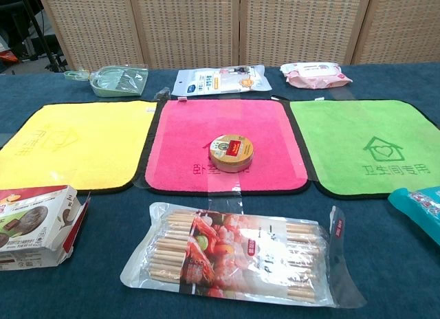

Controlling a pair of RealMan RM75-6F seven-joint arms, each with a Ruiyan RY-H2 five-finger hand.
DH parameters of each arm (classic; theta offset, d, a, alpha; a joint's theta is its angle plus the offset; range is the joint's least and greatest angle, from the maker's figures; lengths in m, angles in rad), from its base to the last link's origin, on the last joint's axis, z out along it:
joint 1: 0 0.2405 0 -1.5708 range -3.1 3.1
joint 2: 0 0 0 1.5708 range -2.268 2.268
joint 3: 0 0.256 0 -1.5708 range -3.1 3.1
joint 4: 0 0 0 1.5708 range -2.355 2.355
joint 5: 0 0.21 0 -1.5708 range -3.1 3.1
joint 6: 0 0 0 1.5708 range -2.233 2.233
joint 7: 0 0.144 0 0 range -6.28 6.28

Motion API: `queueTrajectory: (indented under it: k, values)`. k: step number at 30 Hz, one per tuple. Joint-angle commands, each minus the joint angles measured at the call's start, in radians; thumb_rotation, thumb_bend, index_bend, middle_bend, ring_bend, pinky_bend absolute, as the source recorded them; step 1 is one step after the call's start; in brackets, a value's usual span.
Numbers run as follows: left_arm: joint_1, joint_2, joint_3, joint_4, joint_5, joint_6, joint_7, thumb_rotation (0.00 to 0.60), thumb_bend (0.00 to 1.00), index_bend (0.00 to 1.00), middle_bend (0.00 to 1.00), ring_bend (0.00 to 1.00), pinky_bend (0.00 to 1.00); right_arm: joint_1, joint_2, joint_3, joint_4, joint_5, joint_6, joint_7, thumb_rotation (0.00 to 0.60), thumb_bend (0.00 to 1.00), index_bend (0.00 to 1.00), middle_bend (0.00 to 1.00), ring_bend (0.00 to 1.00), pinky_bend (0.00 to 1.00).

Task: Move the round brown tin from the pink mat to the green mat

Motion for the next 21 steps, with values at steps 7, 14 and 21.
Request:
queueTrajectory:
  k: [7,14,21]
  values:
    - [0.002,0.001,0.004,-0.006,0.007,0.005,0.0,0.6,0.15,0.03,0.0,0.0,0.0,0.001,0.002,-0.002,0.001,-0.004,0.001,0.011,0.6,0.33,0.03,0.0,0.0,0.0]
    - [0.0,0.007,0.005,-0.006,0.011,0.003,-0.018,0.6,0.15,0.03,0.0,0.0,0.0,0.003,0.001,0.004,0.0,0.003,0.0,0.01,0.6,0.33,0.03,0.0,0.0,0.0]
    - [0.002,0.018,0.01,-0.017,0.018,0.005,-0.035,0.6,0.15,0.03,0.0,0.0,0.0,0.007,-0.006,0.0,0.006,0.002,-0.01,0.0,0.6,0.34,0.03,0.0,0.0,0.0]
